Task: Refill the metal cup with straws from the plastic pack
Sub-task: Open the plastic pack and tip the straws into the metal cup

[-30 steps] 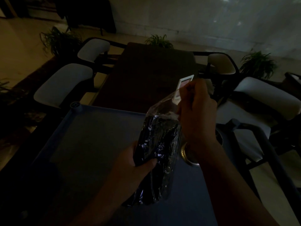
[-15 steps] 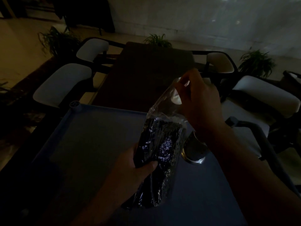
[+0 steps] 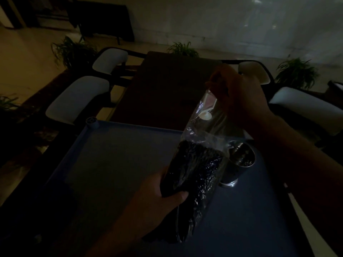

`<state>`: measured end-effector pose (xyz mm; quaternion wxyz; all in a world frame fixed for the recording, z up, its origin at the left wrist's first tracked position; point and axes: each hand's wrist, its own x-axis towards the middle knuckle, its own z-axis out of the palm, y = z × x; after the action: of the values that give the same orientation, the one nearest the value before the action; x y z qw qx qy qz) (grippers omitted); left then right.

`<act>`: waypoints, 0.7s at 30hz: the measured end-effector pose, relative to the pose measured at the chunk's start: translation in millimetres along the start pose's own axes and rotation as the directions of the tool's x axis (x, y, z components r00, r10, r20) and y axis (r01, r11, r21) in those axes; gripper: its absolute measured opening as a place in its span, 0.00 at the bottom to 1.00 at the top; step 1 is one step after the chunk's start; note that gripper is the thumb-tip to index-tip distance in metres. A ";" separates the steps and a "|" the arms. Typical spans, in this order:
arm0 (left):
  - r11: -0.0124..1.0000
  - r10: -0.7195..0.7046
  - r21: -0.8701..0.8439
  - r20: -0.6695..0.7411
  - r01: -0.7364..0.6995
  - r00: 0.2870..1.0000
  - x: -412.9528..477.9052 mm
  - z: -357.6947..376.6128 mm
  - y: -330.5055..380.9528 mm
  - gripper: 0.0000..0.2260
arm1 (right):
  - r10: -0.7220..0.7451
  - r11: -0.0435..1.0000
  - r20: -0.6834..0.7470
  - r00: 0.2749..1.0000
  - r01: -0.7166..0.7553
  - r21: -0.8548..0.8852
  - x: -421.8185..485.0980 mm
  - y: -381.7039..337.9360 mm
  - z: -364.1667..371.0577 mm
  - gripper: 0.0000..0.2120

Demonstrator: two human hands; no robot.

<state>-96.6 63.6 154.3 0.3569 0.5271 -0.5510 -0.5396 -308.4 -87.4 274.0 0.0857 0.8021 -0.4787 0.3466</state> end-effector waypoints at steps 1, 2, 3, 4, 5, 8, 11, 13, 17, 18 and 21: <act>1.000 -0.002 0.001 0.007 0.002 1.000 -0.2 -0.4 0.0 0.12 | -0.014 1.000 0.020 1.000 0.014 0.007 3.1 1.3 0.1 0.13; 1.000 -0.004 0.006 0.014 0.004 1.000 -0.4 -1.1 0.7 0.12 | -0.024 1.000 0.042 0.999 0.023 0.018 6.1 2.2 0.7 0.13; 1.000 -0.004 0.008 0.024 0.003 1.000 -0.4 -2.0 1.0 0.13 | -0.035 0.999 0.065 0.997 0.032 0.033 9.2 3.3 1.6 0.12; 1.000 -0.007 0.006 0.037 0.007 0.999 0.0 -2.9 1.4 0.14 | -0.047 0.998 0.092 0.995 0.042 0.050 11.9 5.1 3.7 0.11; 1.000 -0.012 0.001 0.049 0.012 0.999 0.3 -4.0 1.9 0.14 | -0.057 0.997 0.120 0.991 0.049 0.066 14.8 7.0 6.5 0.11; 0.999 -0.030 -0.010 0.065 0.031 0.997 -0.6 -7.4 1.8 0.12 | -0.037 0.994 0.199 0.979 0.016 0.107 22.0 11.5 20.5 0.11; 0.998 -0.052 -0.028 0.076 0.054 0.996 0.2 -9.7 -0.6 0.14 | 0.021 0.977 0.240 0.970 -0.071 0.202 28.9 17.0 37.4 0.08; 0.998 -0.052 -0.038 0.103 0.056 0.993 0.2 -11.7 0.6 0.15 | 0.047 0.962 0.266 0.963 -0.115 0.248 32.4 19.9 46.8 0.04; 0.989 -0.092 -0.099 0.158 0.109 0.983 2.3 -17.5 -2.4 0.16 | 0.015 0.969 0.302 0.953 -0.088 0.231 38.5 19.5 59.9 0.03; 0.984 -0.108 -0.123 0.175 0.131 0.979 4.2 -19.4 -3.9 0.17 | 0.010 0.974 0.312 0.950 -0.080 0.211 40.0 17.6 61.8 0.05; 0.975 -0.131 -0.147 0.224 0.166 0.966 7.7 -23.5 -7.0 0.23 | 0.004 0.987 0.320 0.947 -0.055 0.149 45.3 13.7 60.4 0.09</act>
<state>-74.1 52.0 150.0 0.2965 0.4749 -0.4984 -0.6619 -277.5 -155.1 255.3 -0.0611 0.8445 -0.4696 0.2501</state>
